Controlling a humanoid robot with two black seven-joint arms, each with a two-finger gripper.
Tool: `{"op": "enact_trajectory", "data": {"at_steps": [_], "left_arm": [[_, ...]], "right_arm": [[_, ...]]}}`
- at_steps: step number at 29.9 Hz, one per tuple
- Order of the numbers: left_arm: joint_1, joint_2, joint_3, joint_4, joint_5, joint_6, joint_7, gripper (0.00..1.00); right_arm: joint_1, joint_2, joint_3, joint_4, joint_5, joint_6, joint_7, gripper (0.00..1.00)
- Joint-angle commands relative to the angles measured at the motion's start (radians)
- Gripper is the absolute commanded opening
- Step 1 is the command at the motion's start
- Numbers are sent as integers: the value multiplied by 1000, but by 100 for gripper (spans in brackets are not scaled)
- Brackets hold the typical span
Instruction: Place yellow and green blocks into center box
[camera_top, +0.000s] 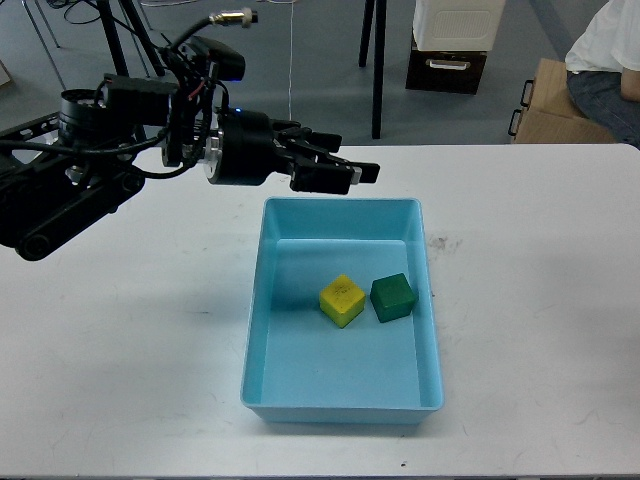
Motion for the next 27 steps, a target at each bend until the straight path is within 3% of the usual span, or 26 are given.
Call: {"op": "enact_trajectory", "data": {"at_steps": [1, 4, 7, 11, 14, 16, 19, 22, 27], "left_arm": [[177, 2, -236, -26, -138, 0, 0, 99], [292, 0, -340, -79, -249, 0, 0, 98], [410, 0, -380, -139, -400, 0, 0, 99], [529, -17, -385, -184, -638, 246, 0, 99], [579, -55, -400, -205, -836, 414, 44, 100], [615, -69, -440, -211, -960, 485, 50, 100], [684, -84, -486, -219, -1131, 490, 71, 100], [768, -121, -520, -257, -1232, 488, 120, 100], [943, -219, -586, -366, -1306, 423, 125, 100]], "right_arm": [[60, 31, -35, 0, 158, 39, -18, 98], [86, 34, -35, 0, 257, 75, -73, 98], [103, 51, -35, 3, 347, 145, -99, 99], [105, 132, -34, 5, 517, 234, -159, 99], [93, 189, -26, 0, 623, 242, -220, 99], [74, 230, -17, 0, 648, 241, -248, 99], [31, 270, 8, 3, 654, 242, -281, 99], [-27, 324, 50, 6, 688, 245, -318, 99], [-121, 370, 78, 6, 904, 317, -363, 99]]}}
